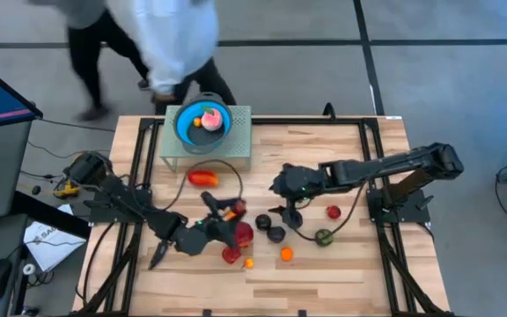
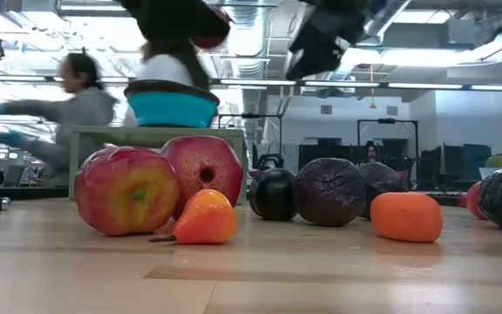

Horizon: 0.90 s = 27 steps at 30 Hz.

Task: Pick & Place Fruit
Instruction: Put the bottom red pomegranate into the blue strainer bowl on the shelf

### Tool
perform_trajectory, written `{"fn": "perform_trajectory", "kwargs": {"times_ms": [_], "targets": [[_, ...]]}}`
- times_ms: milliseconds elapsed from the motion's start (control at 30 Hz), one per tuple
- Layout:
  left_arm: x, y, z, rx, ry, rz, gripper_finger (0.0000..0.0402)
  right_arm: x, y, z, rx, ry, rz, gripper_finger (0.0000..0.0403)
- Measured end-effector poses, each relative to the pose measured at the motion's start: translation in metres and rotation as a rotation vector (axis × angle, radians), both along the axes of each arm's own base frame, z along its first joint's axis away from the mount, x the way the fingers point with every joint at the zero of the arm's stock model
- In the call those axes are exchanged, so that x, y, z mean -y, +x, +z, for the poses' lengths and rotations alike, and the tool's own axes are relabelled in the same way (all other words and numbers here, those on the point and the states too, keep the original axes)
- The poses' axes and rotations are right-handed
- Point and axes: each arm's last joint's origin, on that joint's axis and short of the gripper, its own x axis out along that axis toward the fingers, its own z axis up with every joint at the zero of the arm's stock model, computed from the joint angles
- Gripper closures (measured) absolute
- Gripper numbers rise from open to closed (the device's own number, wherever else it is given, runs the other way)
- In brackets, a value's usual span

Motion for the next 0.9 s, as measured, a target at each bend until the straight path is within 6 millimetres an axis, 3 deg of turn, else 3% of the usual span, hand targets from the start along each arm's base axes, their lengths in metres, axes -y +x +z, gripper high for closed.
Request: {"fn": "perform_trajectory", "kwargs": {"times_ms": [133,267,400,567,900], "targets": [[-0.026,-0.018,0.049,0.141,-0.060,0.107,0.0189,-0.014,-0.014,-0.011,0.050,-0.083,-0.089,0.0074],[-0.075,-0.042,0.099,0.262,-0.093,0.237,0.0189,-0.027,-0.019,-0.027,0.139,-0.066,-0.092,0.0082],[-0.127,-0.062,0.123,0.272,-0.040,0.423,0.0188,-0.035,-0.016,-0.034,0.209,-0.042,-0.072,0.0087],[-0.175,-0.069,0.119,0.251,-0.041,0.539,0.0188,-0.038,-0.013,-0.034,0.249,-0.027,-0.066,0.0087],[-0.245,-0.083,0.077,0.211,-0.306,0.655,0.0188,-0.041,-0.013,-0.030,0.283,-0.033,-0.042,0.0088]]}}
